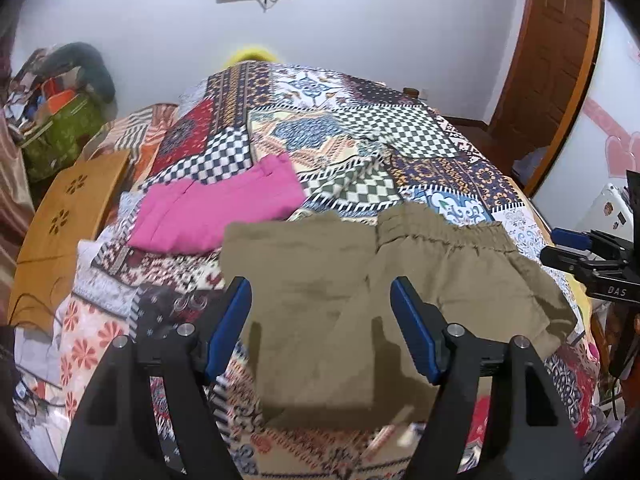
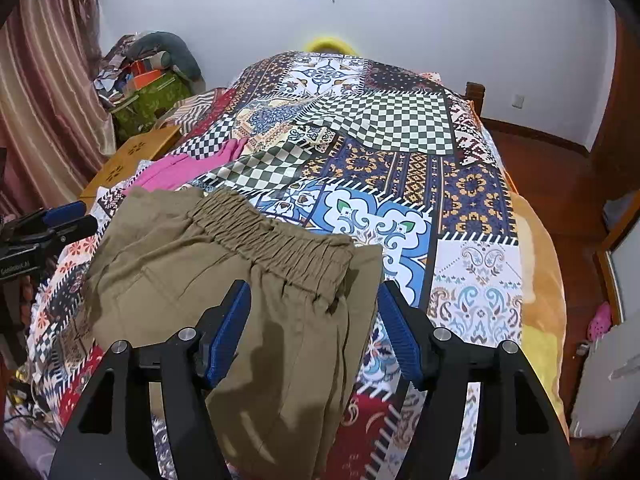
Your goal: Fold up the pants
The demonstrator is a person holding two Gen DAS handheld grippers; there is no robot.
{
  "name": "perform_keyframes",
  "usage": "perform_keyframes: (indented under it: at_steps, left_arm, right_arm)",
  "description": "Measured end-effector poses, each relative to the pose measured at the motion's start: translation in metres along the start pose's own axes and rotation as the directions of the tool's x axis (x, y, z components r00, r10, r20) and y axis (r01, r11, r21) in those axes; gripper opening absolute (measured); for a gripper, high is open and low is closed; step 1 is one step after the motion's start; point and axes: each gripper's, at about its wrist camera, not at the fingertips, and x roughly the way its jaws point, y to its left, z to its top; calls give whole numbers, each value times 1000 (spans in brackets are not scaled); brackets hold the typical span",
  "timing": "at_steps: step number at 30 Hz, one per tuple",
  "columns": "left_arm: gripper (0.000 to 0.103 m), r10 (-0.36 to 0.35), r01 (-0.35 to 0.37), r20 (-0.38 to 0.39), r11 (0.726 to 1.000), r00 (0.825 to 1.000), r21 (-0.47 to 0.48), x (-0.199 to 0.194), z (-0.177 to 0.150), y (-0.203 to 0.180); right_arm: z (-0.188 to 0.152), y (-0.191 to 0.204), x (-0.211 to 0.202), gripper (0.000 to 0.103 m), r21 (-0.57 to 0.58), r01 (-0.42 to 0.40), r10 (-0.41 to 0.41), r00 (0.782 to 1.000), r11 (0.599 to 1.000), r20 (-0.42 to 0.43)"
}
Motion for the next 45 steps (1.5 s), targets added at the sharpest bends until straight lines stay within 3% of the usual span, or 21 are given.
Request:
perform_keyframes:
  at_steps: [3,8,12,20,33,39,45]
  left_arm:
    - [72,19,-20,-23,1000,1000,-9,0,-10,8]
    - [75,41,-44,-89,999,995,-25,10,-26,19]
    - [75,10,-20,-133,998,991,-68,22,-37,27]
    - [77,-49,25,-193,992,980,-124,50,-39,35]
    - [77,-181,150,-210,976,961,-159,82,-19,28]
    - [77,-202,167,-213,971,956,-170,90,-9,24]
    - [71,-224,197,-210,970,952,-143,78,-10,18]
  right_arm:
    - [-7,1,-2,78,18,-24,23,1000,1000,12]
    - [-17,-1,0,78,48,-5,5,1000,999,1]
    - [-23,-6,6,78,84,-18,22,999,996,-47]
    - [-32,-11,31,78,109,38,-20,987,993,-159]
    - [-29,-41,60,78,290,-128,190,961,948,-199]
    - [-22,-41,66,80,285,-164,224,955,944,-192]
    - [-23,-41,61,70,280,-190,249,949,941,-193]
